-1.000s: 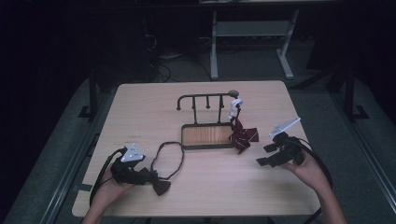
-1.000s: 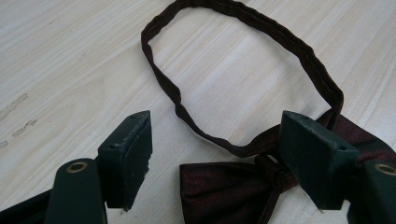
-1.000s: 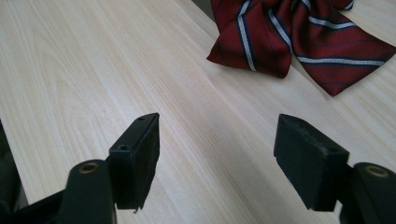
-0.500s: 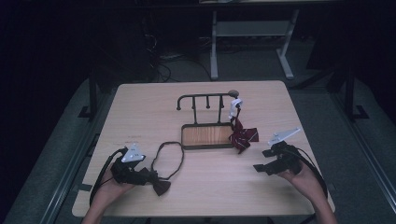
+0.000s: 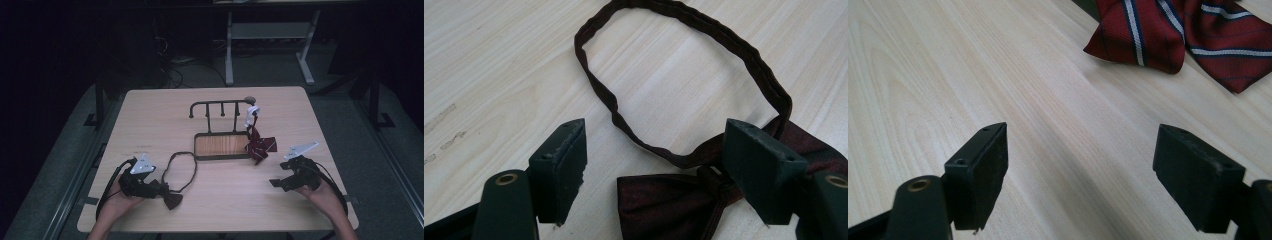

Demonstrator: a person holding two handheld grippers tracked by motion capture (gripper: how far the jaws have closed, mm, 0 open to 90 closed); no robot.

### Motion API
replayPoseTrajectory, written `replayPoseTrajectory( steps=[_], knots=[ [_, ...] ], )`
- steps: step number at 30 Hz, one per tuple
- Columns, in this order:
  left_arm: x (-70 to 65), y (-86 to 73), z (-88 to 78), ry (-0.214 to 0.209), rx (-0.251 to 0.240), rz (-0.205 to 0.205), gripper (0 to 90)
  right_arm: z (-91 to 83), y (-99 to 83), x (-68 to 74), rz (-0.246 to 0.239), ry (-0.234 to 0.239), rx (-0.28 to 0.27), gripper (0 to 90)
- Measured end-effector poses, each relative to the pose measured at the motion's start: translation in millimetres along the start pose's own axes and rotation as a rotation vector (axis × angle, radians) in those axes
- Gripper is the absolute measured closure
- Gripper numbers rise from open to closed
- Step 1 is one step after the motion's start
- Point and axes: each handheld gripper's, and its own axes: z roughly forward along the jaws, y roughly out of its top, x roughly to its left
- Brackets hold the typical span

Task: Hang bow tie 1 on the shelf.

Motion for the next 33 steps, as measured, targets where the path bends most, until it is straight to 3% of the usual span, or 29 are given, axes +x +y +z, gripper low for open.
replayPoseTrajectory(
  steps=[14, 21, 33],
  knots=[
    [-0.6, 1.3, 0.2, 0.004, 0.001, 0.002, 27.0, 0.0, -4.1, -0.7, -0.002, -0.030, -0.017, 17.1],
    [-0.3, 4.5, -1.3, 0.013, 0.001, 0.004, 27.1, 1.2, -3.2, 0.5, -0.008, -0.021, -0.008, 17.1],
    [3.7, 24.5, 2.0, -0.015, 0.025, 0.013, 30.4, -2.8, -6.3, -0.6, -0.004, -0.028, -0.013, 16.8]
  ],
)
